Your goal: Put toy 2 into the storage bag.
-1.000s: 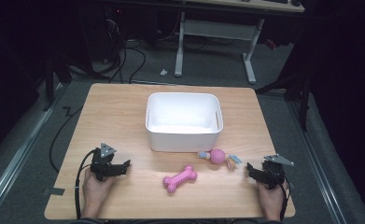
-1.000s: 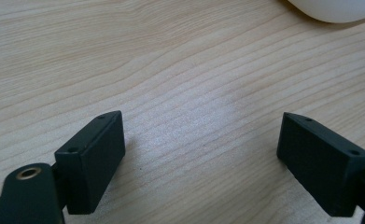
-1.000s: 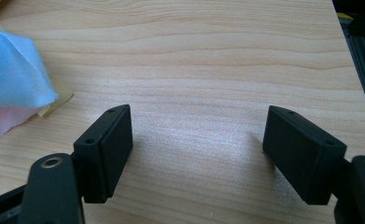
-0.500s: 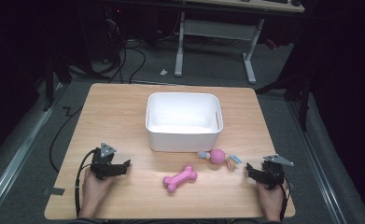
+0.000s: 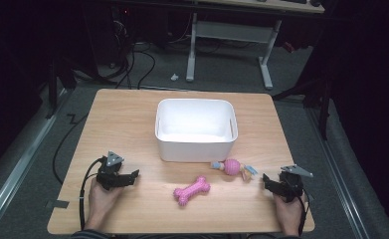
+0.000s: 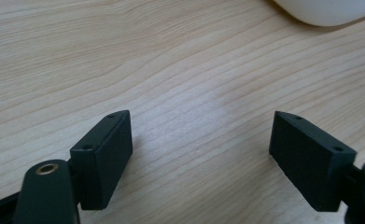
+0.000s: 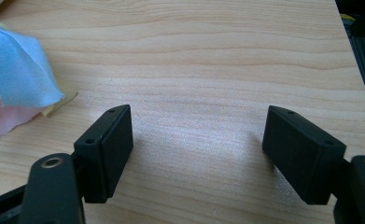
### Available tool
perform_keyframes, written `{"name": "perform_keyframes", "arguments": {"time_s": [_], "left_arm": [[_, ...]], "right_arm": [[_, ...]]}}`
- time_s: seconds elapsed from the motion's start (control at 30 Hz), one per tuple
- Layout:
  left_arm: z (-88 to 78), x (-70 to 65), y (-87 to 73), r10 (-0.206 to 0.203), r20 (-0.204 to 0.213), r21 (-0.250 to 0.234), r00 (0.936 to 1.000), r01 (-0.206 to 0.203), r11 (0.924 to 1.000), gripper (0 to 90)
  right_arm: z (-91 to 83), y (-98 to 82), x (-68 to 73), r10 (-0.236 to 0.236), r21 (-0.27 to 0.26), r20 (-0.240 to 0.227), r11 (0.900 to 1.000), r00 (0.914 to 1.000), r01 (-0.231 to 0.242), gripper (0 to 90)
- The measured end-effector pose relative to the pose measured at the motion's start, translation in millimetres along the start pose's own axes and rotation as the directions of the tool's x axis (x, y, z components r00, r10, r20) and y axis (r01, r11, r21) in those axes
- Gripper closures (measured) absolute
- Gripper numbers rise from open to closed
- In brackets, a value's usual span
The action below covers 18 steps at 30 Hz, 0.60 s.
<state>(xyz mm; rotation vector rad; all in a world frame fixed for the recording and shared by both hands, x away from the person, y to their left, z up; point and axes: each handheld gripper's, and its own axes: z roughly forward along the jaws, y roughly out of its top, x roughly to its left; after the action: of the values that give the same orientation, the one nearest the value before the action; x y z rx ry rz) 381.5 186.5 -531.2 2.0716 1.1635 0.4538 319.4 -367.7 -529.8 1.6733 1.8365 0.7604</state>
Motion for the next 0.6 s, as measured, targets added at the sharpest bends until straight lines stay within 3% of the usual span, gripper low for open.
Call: {"name": "perform_keyframes", "arguments": {"time_s": [0.6], "left_arm": [[-8.6, -26.1, 17.0, 0.049, 0.078, -0.029, 0.9957, -0.047, 0.9985, 23.3]], "right_arm": [[0.1, -0.1, 0.1, -0.013, -0.004, -0.011, 1.000, 0.9999, 0.013, 24.8]]}}
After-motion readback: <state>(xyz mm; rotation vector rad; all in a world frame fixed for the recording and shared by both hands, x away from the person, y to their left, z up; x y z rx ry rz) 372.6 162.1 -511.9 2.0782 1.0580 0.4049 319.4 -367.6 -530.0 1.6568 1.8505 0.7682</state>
